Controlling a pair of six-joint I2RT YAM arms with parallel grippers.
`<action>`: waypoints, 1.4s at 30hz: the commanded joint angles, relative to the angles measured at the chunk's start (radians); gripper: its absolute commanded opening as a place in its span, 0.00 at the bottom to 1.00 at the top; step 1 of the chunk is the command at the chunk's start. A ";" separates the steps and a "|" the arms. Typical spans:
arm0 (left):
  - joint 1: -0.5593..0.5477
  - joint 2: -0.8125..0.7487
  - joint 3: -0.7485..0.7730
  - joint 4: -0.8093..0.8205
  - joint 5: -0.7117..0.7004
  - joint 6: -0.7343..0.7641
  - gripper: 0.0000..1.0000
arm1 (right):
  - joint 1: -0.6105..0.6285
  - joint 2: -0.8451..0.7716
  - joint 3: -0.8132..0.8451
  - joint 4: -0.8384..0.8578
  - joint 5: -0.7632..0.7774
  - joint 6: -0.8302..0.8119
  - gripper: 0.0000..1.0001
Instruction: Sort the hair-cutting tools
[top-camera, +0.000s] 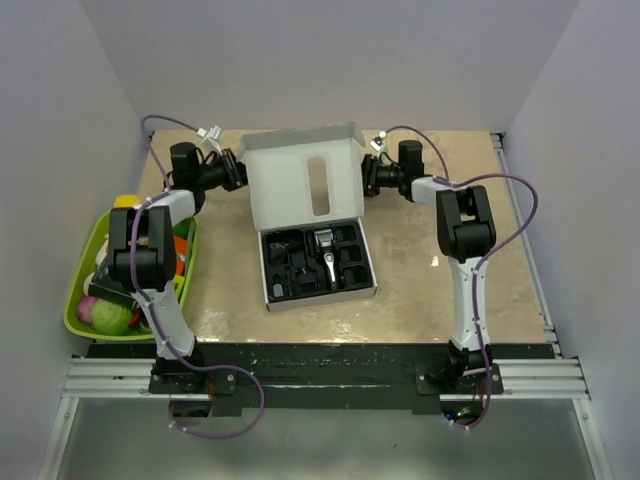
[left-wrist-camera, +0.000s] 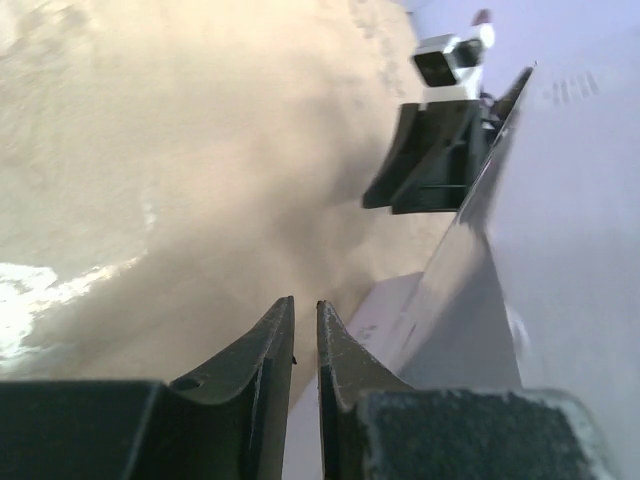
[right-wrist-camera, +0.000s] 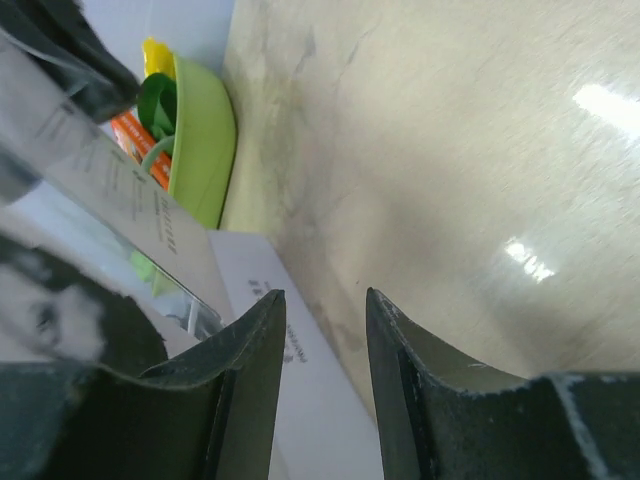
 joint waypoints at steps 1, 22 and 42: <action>-0.001 -0.153 -0.030 0.140 0.138 -0.055 0.20 | 0.009 -0.187 -0.058 0.041 -0.021 -0.042 0.41; -0.002 -0.628 -0.501 0.147 0.147 -0.043 0.20 | 0.070 -0.678 -0.478 -0.292 0.214 -0.389 0.40; -0.002 -0.725 -0.336 -0.604 -0.360 0.207 0.24 | 0.120 -0.824 -0.467 -0.580 0.855 -0.471 0.41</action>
